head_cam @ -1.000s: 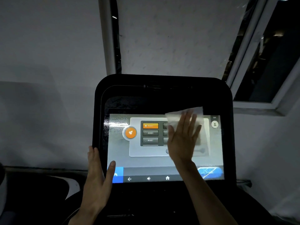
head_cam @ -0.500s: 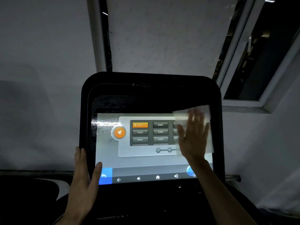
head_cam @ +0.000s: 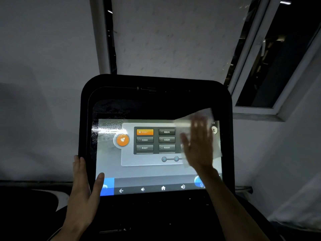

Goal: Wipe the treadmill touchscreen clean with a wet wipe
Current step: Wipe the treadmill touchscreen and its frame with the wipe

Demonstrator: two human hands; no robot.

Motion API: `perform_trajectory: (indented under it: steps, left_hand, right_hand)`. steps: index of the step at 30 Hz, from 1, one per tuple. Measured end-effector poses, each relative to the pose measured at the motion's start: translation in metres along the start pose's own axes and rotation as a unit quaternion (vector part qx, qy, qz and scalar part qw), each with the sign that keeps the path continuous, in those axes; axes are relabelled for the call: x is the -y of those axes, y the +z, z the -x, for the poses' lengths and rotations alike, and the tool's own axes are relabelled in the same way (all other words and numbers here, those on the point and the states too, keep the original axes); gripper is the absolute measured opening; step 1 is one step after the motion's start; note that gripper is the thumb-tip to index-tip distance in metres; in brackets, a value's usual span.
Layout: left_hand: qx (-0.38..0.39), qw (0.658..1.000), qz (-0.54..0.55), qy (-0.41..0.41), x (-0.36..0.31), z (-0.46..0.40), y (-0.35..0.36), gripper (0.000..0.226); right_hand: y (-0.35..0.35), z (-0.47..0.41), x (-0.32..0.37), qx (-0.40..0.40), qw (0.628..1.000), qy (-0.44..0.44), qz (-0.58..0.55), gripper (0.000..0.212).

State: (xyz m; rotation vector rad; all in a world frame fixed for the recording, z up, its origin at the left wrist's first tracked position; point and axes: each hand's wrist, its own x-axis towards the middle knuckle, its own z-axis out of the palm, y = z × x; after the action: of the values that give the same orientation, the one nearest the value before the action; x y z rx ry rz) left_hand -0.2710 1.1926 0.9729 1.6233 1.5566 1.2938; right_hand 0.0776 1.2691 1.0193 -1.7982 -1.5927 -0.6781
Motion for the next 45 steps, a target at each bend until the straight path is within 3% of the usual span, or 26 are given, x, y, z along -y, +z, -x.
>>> perform_trajectory:
  steps: [2, 5, 8, 12, 19, 23, 28, 30, 34, 38, 41, 45]
  left_hand:
    - [0.002, 1.000, -0.005, -0.002, 0.000, 0.000, -0.001, 0.085]
    - [-0.011, 1.000, 0.016, -0.003, -0.002, -0.001, 0.002, 0.096]
    - [-0.030, 0.999, 0.024, 0.002, -0.004, -0.006, 0.005, 0.098]
    - [-0.032, 0.996, -0.054, 0.069, -0.002, -0.037, 0.001, 0.093]
    - [-0.092, 0.972, -0.109, 0.186, -0.019, -0.102, 0.002, 0.086]
    - [-0.113, 0.968, -0.085, 0.207, -0.014, -0.106, 0.005, 0.081]
    - [-0.111, 0.967, -0.077, 0.217, -0.011, -0.106, 0.004, 0.078]
    - [-0.108, 0.967, -0.074, 0.220, -0.010, -0.106, 0.003, 0.078]
    - [-0.098, 0.968, -0.056, 0.225, -0.008, -0.104, 0.002, 0.075]
    - [-0.099, 0.969, -0.045, 0.224, -0.006, -0.104, -0.001, 0.072]
    - [-0.105, 0.968, -0.023, 0.225, -0.006, -0.103, 0.001, 0.068]
    - [-0.125, 0.966, -0.029, 0.226, -0.008, -0.099, 0.002, 0.064]
  right_hand:
    - [-0.005, 0.004, -0.021, -0.010, 0.997, 0.078, -0.008, 0.075]
    - [-0.006, 0.016, -0.015, -0.029, 0.992, 0.119, -0.036, 0.075]
    - [0.002, 0.029, 0.025, -0.017, 0.998, 0.052, -0.014, 0.071]
    - [0.007, 0.020, 0.051, 0.008, 0.997, -0.079, -0.009, 0.069]
    - [-0.001, 0.004, -0.004, -0.016, 0.995, 0.092, -0.026, 0.076]
    - [0.000, 0.032, 0.001, -0.031, 0.991, 0.124, -0.043, 0.074]
    - [0.003, 0.028, 0.031, 0.000, 0.999, -0.025, -0.019, 0.070]
    - [0.001, 0.010, 0.018, 0.011, 0.999, -0.046, -0.010, 0.072]
    - [-0.003, -0.002, -0.023, -0.018, 0.999, 0.040, -0.009, 0.074]
    - [-0.002, 0.039, -0.010, -0.026, 0.991, 0.126, -0.025, 0.073]
    - [0.001, 0.073, 0.017, -0.007, 0.998, 0.060, 0.001, 0.070]
    - [0.001, 0.045, 0.018, 0.001, 1.000, -0.027, 0.004, 0.069]
